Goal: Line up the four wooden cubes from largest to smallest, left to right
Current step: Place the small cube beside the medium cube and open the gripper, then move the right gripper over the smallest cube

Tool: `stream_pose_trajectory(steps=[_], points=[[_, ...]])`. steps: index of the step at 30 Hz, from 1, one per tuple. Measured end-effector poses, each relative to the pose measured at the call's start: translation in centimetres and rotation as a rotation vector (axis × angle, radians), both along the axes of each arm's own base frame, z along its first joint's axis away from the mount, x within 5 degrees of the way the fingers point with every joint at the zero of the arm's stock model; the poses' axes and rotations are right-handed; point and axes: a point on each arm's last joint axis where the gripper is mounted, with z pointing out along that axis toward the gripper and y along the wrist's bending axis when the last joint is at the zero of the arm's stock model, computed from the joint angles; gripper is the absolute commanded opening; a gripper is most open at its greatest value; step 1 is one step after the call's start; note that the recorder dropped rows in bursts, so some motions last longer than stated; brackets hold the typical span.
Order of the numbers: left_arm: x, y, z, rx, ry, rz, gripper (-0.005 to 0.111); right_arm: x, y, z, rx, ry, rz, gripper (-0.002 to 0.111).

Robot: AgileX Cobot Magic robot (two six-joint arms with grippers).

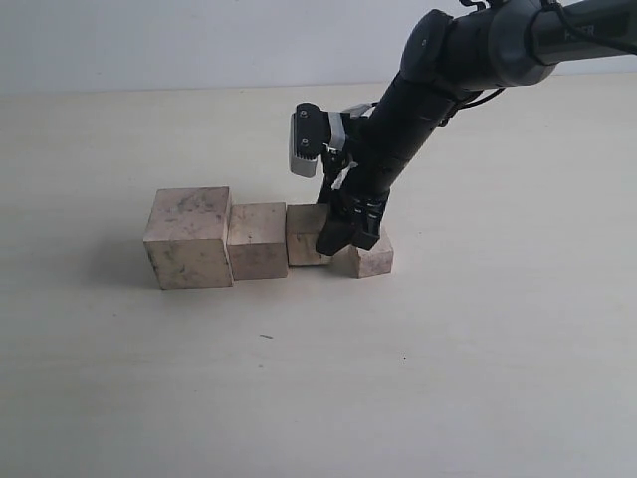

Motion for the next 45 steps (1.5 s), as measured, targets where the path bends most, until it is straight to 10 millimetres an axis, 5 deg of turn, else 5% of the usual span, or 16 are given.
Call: stream_pose_trajectory(steps=[8,30,45], points=[[0.0,0.0,0.0,0.000,0.000,0.000,0.000,-0.1,0.2,0.1,0.026,0.025,-0.019,0.070],[0.0,0.0,0.0,0.000,0.000,0.000,0.000,-0.4,0.4,0.4,0.043,0.079,-0.060,0.070],[0.0,0.0,0.0,0.000,0.000,0.000,0.000,-1.1,-1.5,8.7,-0.011,-0.097,-0.107,0.070]])
